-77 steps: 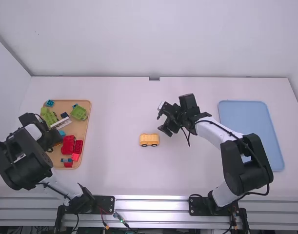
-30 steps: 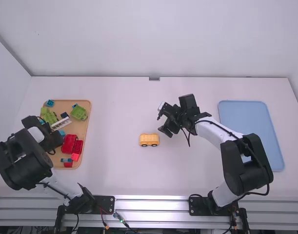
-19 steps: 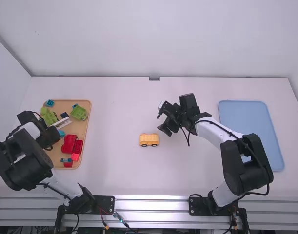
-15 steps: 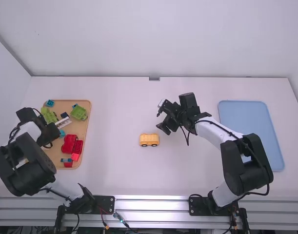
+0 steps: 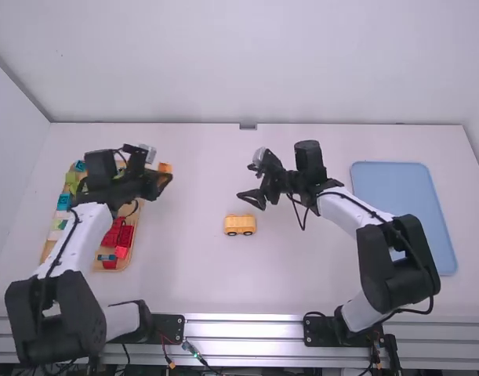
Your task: Assemble lego blocks to make yellow taxi
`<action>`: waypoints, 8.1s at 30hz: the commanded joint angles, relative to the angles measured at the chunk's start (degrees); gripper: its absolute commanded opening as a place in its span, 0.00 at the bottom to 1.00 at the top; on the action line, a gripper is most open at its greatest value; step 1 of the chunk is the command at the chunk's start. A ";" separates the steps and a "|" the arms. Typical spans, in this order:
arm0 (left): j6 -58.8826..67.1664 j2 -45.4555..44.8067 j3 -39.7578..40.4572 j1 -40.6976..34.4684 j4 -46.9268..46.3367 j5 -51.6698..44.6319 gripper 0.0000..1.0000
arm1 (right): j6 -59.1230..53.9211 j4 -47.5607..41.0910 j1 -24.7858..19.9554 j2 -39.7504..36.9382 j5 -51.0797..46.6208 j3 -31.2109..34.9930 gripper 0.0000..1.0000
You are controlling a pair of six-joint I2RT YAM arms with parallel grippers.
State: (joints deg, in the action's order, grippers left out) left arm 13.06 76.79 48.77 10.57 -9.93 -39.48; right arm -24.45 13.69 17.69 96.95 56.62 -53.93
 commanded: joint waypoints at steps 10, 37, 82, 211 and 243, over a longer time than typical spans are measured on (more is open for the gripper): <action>2.51 7.26 -3.04 -16.83 19.85 -21.84 0.02 | 18.16 23.43 -3.50 7.52 30.91 -0.42 0.96; 0.46 17.29 -3.06 -21.84 39.36 -34.42 0.02 | 28.94 28.72 0.33 7.63 24.09 -0.44 0.64; -1.25 17.29 -3.06 -21.20 41.94 -32.00 0.10 | 26.53 27.63 -1.16 7.63 26.47 -0.42 0.26; 47.54 17.31 -6.36 -18.47 12.98 -21.16 0.99 | -25.31 -12.09 -7.15 -5.73 -17.40 15.82 0.99; 40.26 27.58 -7.54 -18.84 29.07 -25.64 0.99 | -34.25 19.15 -20.35 16.13 4.35 28.20 0.76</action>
State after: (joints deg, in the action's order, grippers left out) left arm 53.74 104.25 41.30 -7.73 19.16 -63.05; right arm -60.25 31.88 -2.63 111.48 57.41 -25.85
